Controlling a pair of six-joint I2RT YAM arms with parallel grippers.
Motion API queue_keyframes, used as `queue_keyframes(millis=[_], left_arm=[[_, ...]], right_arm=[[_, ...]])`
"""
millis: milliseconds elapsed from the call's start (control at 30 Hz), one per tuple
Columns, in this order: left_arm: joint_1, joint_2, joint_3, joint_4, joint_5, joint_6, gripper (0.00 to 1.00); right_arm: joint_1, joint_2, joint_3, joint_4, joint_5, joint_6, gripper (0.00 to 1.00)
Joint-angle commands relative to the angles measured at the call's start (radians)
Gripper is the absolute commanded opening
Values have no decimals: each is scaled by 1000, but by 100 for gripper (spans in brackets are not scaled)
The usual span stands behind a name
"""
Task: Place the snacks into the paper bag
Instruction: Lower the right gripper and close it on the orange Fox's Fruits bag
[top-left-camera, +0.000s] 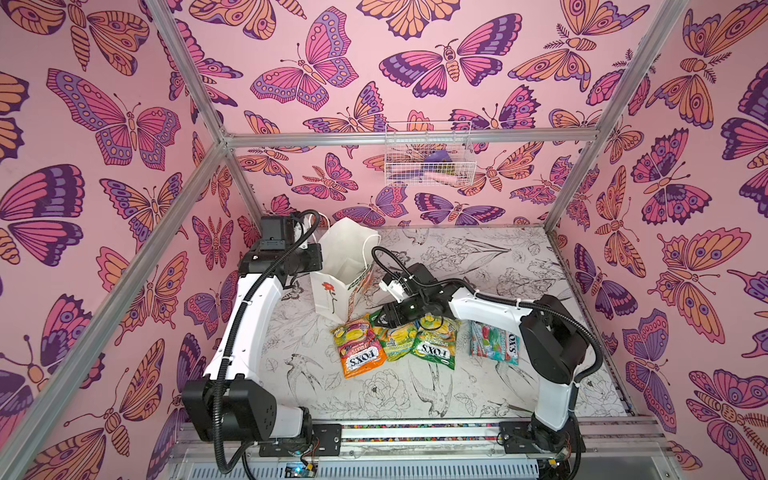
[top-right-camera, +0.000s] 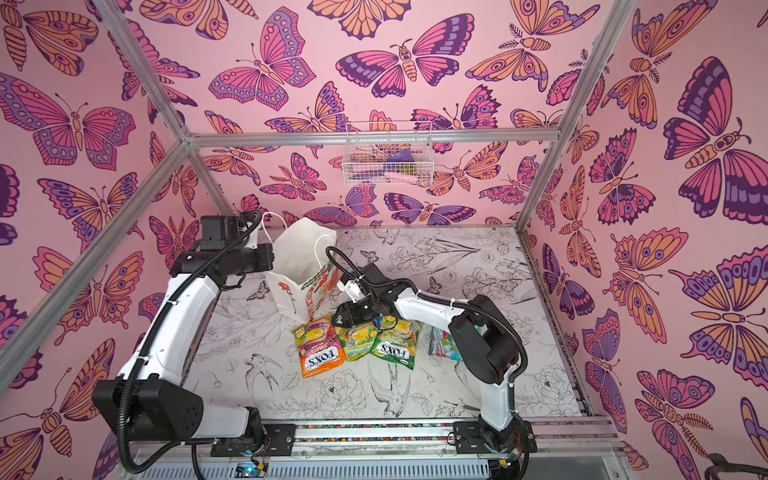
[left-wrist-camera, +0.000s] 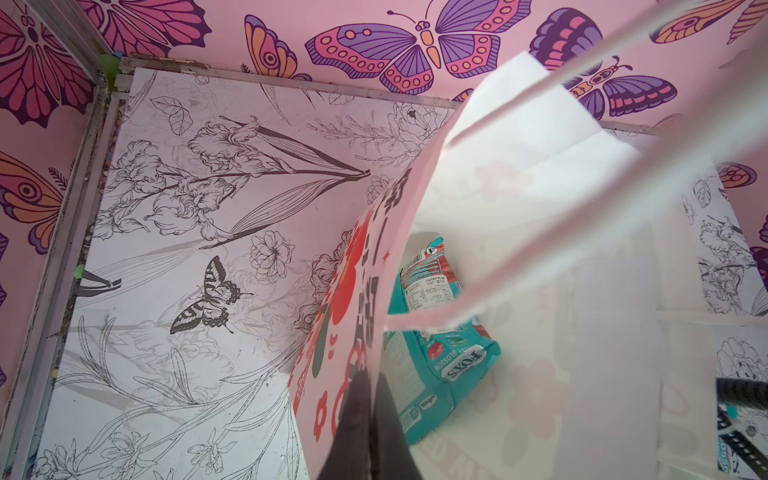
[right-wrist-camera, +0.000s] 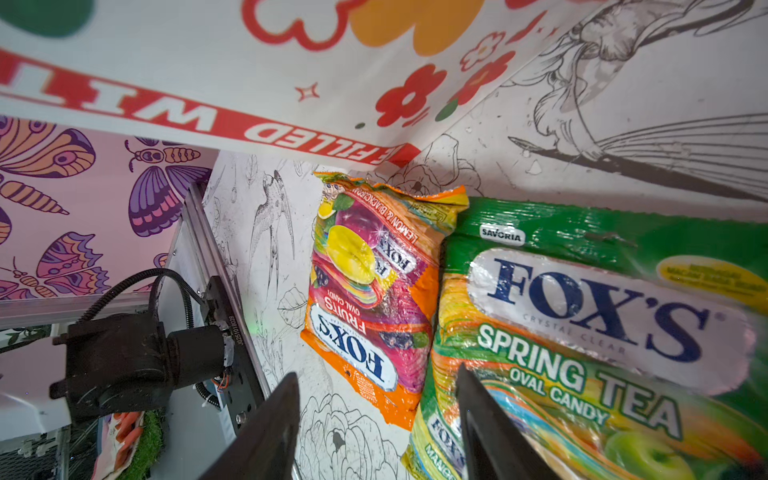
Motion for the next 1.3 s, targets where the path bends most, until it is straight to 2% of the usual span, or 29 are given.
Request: queue_keyframes(millis=[0, 1267], left_arm=[[10, -1, -12, 5, 15, -13, 0], [9, -3, -16, 8, 16, -13, 0]], right_arm=[[14, 28, 37, 17, -8, 11, 60], [49, 195, 60, 89, 15, 80, 56]])
